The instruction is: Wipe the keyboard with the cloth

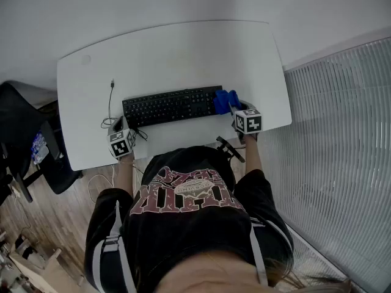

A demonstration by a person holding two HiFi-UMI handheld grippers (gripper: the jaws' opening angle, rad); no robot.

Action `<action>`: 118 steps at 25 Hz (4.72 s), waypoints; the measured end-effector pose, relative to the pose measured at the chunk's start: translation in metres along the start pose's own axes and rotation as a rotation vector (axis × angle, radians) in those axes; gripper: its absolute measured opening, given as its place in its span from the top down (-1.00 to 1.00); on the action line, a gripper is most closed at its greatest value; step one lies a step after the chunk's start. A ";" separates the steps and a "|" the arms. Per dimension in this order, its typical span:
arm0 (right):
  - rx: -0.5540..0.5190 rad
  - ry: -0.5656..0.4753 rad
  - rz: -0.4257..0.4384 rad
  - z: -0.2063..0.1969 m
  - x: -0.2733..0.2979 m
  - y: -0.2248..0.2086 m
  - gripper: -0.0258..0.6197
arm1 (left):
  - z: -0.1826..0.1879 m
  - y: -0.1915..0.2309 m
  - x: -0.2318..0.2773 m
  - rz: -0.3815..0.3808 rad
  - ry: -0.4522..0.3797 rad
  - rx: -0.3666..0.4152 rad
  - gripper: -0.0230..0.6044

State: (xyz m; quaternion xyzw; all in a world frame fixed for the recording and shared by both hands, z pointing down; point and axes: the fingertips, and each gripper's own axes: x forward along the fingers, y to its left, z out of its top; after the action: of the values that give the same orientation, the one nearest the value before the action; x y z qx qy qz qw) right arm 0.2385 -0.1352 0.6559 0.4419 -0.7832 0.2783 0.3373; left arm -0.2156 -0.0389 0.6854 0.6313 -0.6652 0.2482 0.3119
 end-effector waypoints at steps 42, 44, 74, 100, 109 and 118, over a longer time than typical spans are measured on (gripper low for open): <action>-0.374 0.080 0.702 0.040 0.099 0.412 0.72 | 0.001 0.001 0.000 -0.135 -0.043 0.074 0.82; -0.367 0.072 0.696 0.040 0.100 0.412 0.72 | 0.001 0.000 0.000 -0.132 -0.044 0.079 0.82; -0.323 0.071 0.563 0.031 0.099 0.328 0.72 | 0.000 0.003 0.000 -0.092 -0.057 0.052 0.82; -0.368 0.105 0.467 0.021 0.084 0.237 0.72 | -0.002 0.003 0.002 -0.028 -0.049 0.035 0.82; -0.362 0.116 0.420 0.014 0.072 0.201 0.72 | -0.004 0.004 0.001 -0.024 -0.048 0.035 0.82; -0.347 0.150 0.385 0.010 0.061 0.160 0.72 | -0.001 0.004 0.000 -0.016 -0.048 0.033 0.82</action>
State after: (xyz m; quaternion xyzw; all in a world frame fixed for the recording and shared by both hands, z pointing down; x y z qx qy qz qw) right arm 0.0712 -0.1007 0.6750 0.1984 -0.8616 0.2312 0.4060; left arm -0.2195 -0.0378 0.6870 0.6475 -0.6634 0.2414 0.2870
